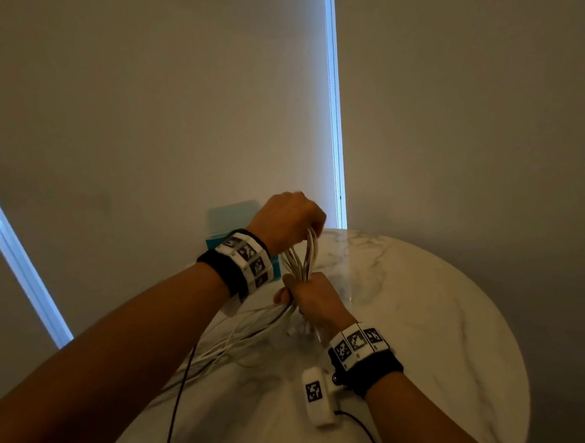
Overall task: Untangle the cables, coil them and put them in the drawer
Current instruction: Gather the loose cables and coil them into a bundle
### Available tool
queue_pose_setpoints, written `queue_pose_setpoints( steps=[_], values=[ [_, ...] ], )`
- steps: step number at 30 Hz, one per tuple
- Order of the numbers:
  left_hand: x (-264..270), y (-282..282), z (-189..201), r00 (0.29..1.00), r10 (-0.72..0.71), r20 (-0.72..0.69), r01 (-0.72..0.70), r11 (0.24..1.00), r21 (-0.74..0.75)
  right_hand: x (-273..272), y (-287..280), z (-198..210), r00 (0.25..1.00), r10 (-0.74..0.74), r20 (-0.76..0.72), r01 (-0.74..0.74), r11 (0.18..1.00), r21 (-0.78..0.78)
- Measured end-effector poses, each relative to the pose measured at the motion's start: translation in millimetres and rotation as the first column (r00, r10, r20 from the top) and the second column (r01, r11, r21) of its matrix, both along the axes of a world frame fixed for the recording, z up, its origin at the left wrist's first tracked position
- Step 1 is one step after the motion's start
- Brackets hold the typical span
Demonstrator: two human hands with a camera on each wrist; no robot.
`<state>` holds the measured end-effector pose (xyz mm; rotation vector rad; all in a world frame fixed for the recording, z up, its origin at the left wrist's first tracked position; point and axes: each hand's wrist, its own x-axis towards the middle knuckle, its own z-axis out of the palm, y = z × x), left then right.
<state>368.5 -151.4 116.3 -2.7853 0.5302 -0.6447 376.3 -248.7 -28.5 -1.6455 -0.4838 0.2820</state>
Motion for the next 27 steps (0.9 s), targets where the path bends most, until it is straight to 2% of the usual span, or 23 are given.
queue_pose_setpoints(
  steps=[1, 2, 4, 5, 7, 9, 10, 13, 15, 19, 20, 22, 25, 27],
  values=[
    [2.5, 4.6, 1.3, 1.0, 0.003, 0.016, 0.0, 0.98, -0.198, -2.7, -0.5, 1.7, 1.0, -0.005, -0.006, 0.005, 0.999, 0.033],
    [3.3, 7.3, -0.4, 0.999, -0.014, 0.031, 0.025, 0.918, -0.396, -3.0, 0.2, 1.1, 1.0, -0.012, -0.011, 0.012, 0.999, 0.053],
    [2.6, 4.8, -11.7, 0.998, -0.061, 0.032, 0.065, 0.676, -0.734, -5.3, 2.8, 2.4, 0.999, -0.032, -0.021, 0.033, 0.998, 0.051],
    [2.8, 0.2, -19.1, 0.998, -0.054, 0.01, 0.038, 0.552, -0.833, -6.9, 4.7, 2.6, 0.999, -0.039, -0.027, 0.04, 0.998, 0.042],
    [8.5, -8.6, -30.5, 0.996, -0.027, -0.083, -0.067, 0.372, -0.926, -8.0, 7.3, -1.5, 0.998, -0.037, -0.055, 0.042, 0.995, 0.093],
    [16.5, -9.3, -36.6, 0.987, -0.057, -0.15, -0.127, 0.298, -0.946, -10.7, 6.1, -0.7, 0.991, -0.045, -0.122, 0.062, 0.989, 0.135],
    [18.3, -8.0, -36.7, 0.985, -0.073, -0.158, -0.129, 0.307, -0.943, -10.0, 4.3, -0.2, 0.989, -0.041, -0.141, 0.058, 0.991, 0.121],
    [16.8, -4.8, -36.9, 0.984, -0.108, -0.144, -0.088, 0.408, -0.909, -12.1, 0.6, 8.7, 0.991, -0.032, -0.13, 0.038, 0.998, 0.04],
    [12.8, -5.8, -36.0, 0.977, -0.154, -0.148, -0.076, 0.394, -0.916, -12.7, -1.6, 12.2, 0.992, -0.02, -0.128, 0.027, 0.998, 0.053],
    [4.1, -9.6, -24.3, 0.957, -0.245, -0.155, -0.056, 0.368, -0.928, -20.4, -2.4, 15.6, 0.991, 0.019, -0.135, 0.007, 0.982, 0.189],
    [1.1, -12.6, -21.0, 0.949, -0.268, -0.169, -0.051, 0.396, -0.917, -21.6, 0.3, 16.4, 0.988, 0.009, -0.155, 0.024, 0.978, 0.208],
    [-5.0, -18.8, -16.1, 0.936, -0.262, -0.236, -0.072, 0.514, -0.855, -23.1, 5.1, 15.9, 0.964, 0.002, -0.267, 0.064, 0.969, 0.237],
    [-10.6, -22.7, -14.8, 0.934, -0.166, -0.316, -0.123, 0.682, -0.721, -21.5, 4.1, 13.2, 0.893, 0.062, -0.445, 0.119, 0.923, 0.367],
    [-15.4, -17.1, -21.7, 0.931, -0.114, -0.348, -0.138, 0.771, -0.621, -16.2, 1.0, 9.6, 0.871, 0.025, -0.49, 0.221, 0.872, 0.437]
  ],
)
